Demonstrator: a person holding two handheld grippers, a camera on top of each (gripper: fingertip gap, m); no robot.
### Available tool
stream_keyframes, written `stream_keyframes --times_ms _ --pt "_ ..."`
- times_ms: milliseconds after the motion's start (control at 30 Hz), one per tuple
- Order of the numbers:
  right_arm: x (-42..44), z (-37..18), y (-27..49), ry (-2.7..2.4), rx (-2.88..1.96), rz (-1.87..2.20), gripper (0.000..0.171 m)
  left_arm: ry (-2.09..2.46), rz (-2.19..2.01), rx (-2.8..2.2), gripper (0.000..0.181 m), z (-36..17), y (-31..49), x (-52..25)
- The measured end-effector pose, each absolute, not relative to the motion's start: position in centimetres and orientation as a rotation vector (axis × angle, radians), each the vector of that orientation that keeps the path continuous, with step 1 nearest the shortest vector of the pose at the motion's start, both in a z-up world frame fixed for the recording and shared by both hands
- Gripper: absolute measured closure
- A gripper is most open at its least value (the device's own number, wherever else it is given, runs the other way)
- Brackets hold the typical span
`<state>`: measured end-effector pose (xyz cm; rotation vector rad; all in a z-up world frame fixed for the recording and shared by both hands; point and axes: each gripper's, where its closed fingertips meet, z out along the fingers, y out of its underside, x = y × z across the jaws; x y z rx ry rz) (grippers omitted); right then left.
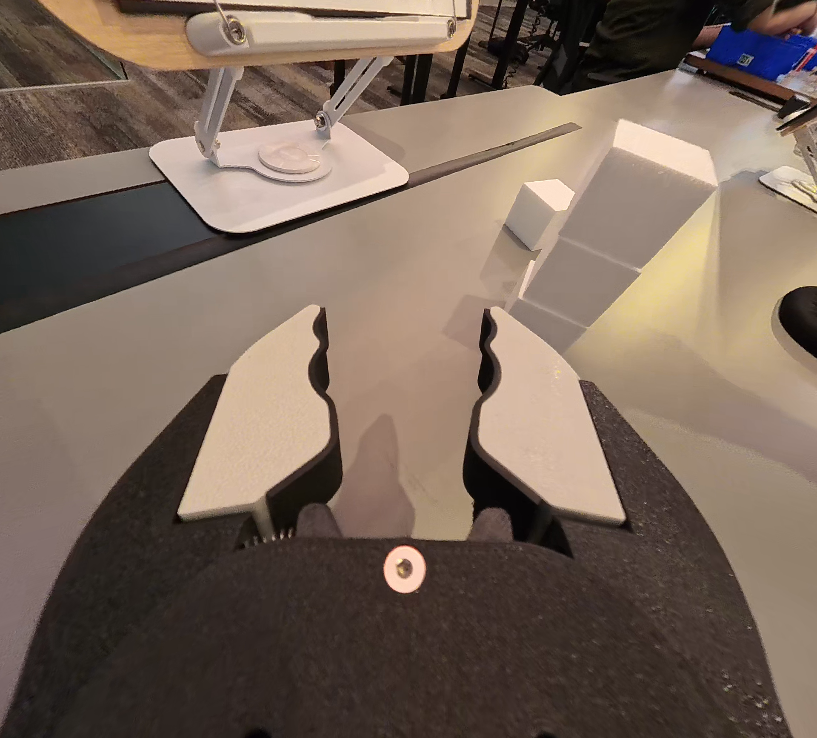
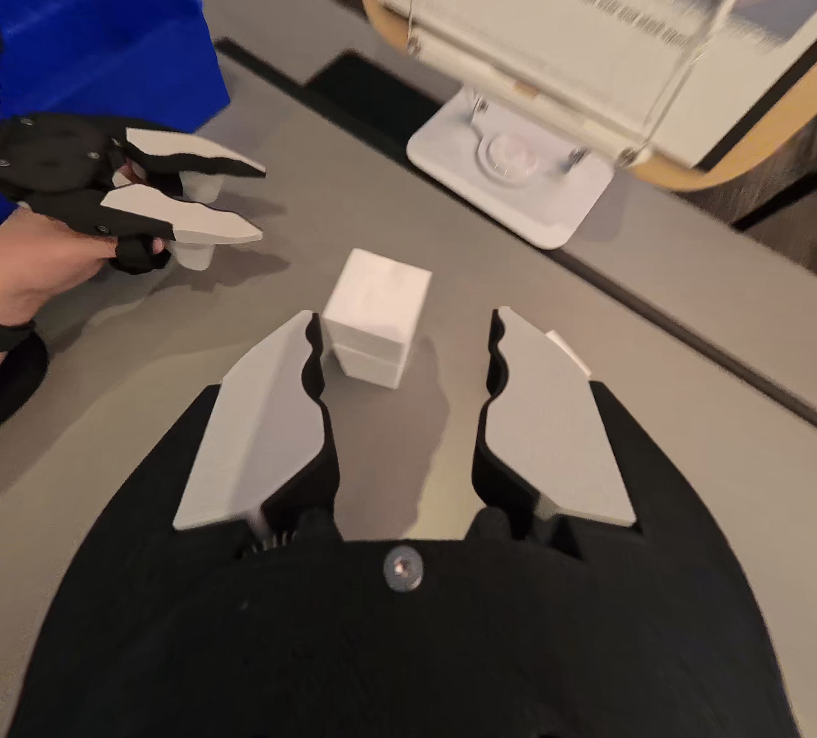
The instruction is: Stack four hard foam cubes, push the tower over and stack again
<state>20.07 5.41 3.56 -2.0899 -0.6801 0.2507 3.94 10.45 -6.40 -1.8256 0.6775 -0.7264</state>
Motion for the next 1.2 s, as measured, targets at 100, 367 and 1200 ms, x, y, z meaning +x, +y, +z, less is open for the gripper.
stream_keyframes --times_ms 100,367,1200 --pt "23.1 3.6 6.3 -0.961 -1.85 0.223 0.099 0.677 -0.751 -1.829 0.115 -6.6 10.4 4.1" --pt "30.4 -7.1 11.0 -1.079 -1.861 0.37 0.105 0.746 -0.736 -1.837 0.115 -7.3 10.0 5.0" --pt "31.0 -8.8 13.0 -1.047 -1.788 0.657 0.117 0.859 -0.66 -1.866 0.114 -8.6 9.3 6.7"
